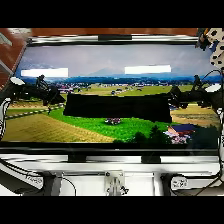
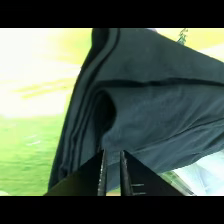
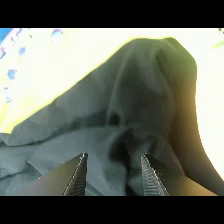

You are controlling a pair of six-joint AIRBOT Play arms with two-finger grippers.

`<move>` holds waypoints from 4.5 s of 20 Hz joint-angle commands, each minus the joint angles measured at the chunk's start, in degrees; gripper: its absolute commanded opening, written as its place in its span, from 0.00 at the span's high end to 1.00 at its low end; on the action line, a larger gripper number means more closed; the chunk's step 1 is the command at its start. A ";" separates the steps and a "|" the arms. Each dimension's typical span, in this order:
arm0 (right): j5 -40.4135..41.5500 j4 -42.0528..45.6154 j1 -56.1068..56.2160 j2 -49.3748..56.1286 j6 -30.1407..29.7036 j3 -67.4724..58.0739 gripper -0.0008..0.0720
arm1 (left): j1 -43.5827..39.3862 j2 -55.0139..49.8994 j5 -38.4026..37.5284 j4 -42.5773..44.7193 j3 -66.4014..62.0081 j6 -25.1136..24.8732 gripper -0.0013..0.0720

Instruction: Fold the shirts.

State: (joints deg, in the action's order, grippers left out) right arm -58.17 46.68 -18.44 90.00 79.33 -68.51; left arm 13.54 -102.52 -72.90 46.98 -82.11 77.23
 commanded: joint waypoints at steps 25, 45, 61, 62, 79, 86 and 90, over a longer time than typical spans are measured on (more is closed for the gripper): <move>-10.69 4.90 0.09 14.84 -1.25 -6.40 0.31 | -3.65 2.80 -13.81 -0.33 -10.75 2.49 0.15; -23.80 -0.07 2.56 -26.34 5.27 -6.43 0.91 | -43.93 -1.57 20.44 -9.51 -10.73 1.25 0.91; -22.56 -3.72 2.60 -31.41 12.13 -6.43 0.90 | -48.02 -5.92 22.43 -11.30 -10.75 -0.20 0.93; -22.18 -3.80 2.62 -31.41 12.15 -6.43 0.91 | -46.12 -3.87 21.16 -8.13 -10.73 0.04 0.93; 16.55 -12.33 44.76 -4.50 5.14 -6.43 0.91 | -7.89 40.50 -3.78 -0.90 -10.73 -0.48 0.93; 24.55 -31.82 50.45 6.43 -3.58 -6.43 0.39 | -6.78 46.40 -6.73 9.22 -10.49 1.03 0.93; 21.33 -33.99 46.73 5.25 -6.19 -6.43 0.15 | -6.78 46.36 -6.69 9.20 -8.31 0.98 0.93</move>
State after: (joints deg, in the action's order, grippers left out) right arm -35.20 15.84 29.91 95.04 75.33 -74.91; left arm 6.57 -56.69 -79.13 55.05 -91.64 78.04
